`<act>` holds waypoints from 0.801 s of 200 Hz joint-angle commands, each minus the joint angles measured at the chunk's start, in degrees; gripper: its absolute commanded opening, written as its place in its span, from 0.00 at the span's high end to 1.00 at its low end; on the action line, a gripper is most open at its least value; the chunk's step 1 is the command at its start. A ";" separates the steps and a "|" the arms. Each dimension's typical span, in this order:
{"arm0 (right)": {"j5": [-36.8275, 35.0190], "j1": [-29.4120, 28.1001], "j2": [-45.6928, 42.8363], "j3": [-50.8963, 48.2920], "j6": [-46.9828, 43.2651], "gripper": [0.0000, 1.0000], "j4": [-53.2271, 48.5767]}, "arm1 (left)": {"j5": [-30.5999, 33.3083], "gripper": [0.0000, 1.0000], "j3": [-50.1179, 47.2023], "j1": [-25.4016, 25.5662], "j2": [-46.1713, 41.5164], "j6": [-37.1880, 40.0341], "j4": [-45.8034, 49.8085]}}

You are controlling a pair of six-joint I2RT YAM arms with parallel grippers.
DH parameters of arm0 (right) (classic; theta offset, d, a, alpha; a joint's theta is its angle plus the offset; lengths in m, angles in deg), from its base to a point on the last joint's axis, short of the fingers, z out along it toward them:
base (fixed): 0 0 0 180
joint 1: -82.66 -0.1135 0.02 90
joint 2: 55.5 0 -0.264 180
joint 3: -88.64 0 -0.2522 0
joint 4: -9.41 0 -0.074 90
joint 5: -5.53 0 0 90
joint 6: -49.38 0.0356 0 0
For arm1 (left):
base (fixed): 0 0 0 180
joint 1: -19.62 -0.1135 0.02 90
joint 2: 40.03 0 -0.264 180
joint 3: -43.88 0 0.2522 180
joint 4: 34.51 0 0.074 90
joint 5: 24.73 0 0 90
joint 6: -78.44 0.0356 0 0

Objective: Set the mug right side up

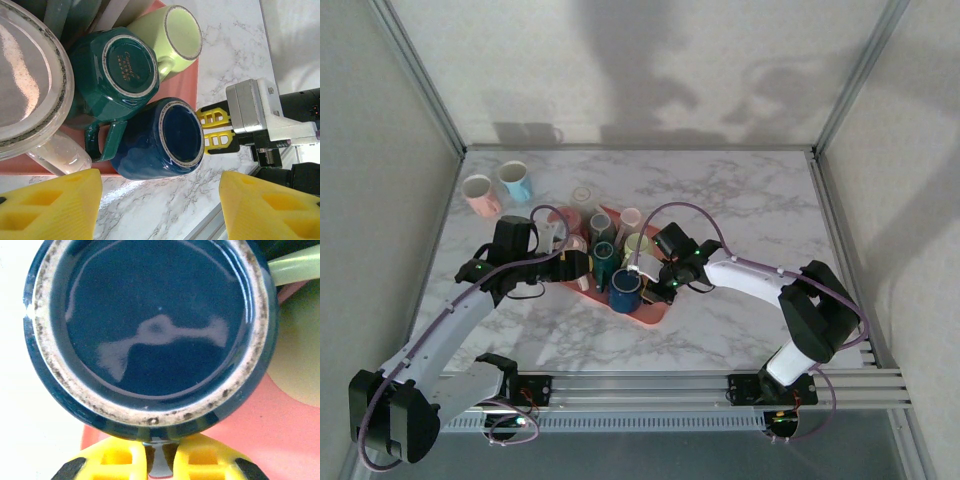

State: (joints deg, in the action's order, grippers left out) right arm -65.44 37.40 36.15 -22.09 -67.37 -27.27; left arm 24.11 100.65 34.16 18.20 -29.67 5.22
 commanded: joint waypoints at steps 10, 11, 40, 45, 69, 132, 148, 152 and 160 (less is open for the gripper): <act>-1.65 -0.36 -1.20 -0.38 -0.02 1.00 1.15 | -0.43 0.38 1.51 0.55 -0.85 -1.51 -1.93; -1.64 -0.36 -1.21 -0.39 -0.04 1.00 1.14 | -0.42 0.38 1.49 0.56 -0.89 -1.59 -2.00; -0.16 -0.31 -2.55 -0.95 0.03 1.00 0.94 | -1.19 0.37 1.81 0.51 -2.17 -2.97 -4.04; 0.08 -0.36 -2.94 -1.08 0.11 1.00 0.82 | -1.40 0.37 1.90 0.48 -2.16 -2.98 -4.14; 2.62 -0.38 -5.04 -1.28 0.99 1.00 0.13 | -2.36 0.37 2.13 0.52 -1.72 -2.68 -4.02; 13.83 1.59 -13.52 -2.02 7.50 1.00 -0.16 | -3.11 0.39 3.40 0.40 -4.60 -3.55 -7.19; 16.23 2.21 -16.02 -2.32 9.06 1.00 0.41 | -3.77 0.39 3.82 0.47 -4.86 -3.84 -7.65; 16.81 2.19 -16.63 -2.35 9.70 1.00 0.67 | -3.77 0.39 3.92 0.41 -4.92 -3.94 -7.61; 18.49 4.07 -17.87 -2.55 11.17 1.00 1.30 | -3.74 0.39 4.31 0.43 -4.97 -4.17 -7.70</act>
State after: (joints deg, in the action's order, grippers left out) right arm -55.28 39.00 22.80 -24.30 -60.77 -29.19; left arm 22.27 102.55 34.16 14.31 -32.79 -0.26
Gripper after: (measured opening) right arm 0.132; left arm 0.614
